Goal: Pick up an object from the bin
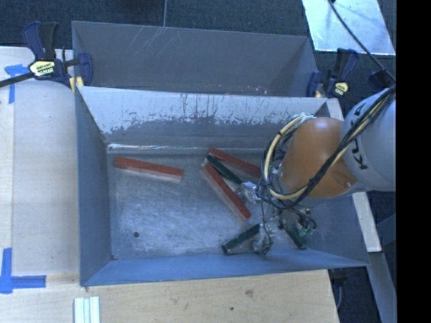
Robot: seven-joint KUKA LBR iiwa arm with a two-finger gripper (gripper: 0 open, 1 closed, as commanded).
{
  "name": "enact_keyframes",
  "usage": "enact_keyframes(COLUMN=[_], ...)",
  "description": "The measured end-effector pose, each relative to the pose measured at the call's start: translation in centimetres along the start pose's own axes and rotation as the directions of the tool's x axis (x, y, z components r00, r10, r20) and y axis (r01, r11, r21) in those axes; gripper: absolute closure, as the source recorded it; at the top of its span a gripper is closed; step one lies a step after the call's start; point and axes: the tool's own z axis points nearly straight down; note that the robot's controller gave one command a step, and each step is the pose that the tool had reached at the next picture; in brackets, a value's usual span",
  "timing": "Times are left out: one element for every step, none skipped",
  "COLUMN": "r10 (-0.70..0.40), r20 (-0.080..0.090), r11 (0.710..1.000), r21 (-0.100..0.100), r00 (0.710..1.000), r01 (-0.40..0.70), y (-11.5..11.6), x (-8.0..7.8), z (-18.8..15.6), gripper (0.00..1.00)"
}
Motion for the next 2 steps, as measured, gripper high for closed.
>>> enact_keyframes(r10=[0.010, -0.139], r20=[0.008, 0.002], r11=[1.000, 0.990], r21=[0.004, 0.000], r00=[1.000, 0.990], r01=[-0.010, 0.139], y=[-2.8, 3.7], x=[-2.2, -0.5], z=[-0.4, -0.8], gripper=[0.00, 0.00])
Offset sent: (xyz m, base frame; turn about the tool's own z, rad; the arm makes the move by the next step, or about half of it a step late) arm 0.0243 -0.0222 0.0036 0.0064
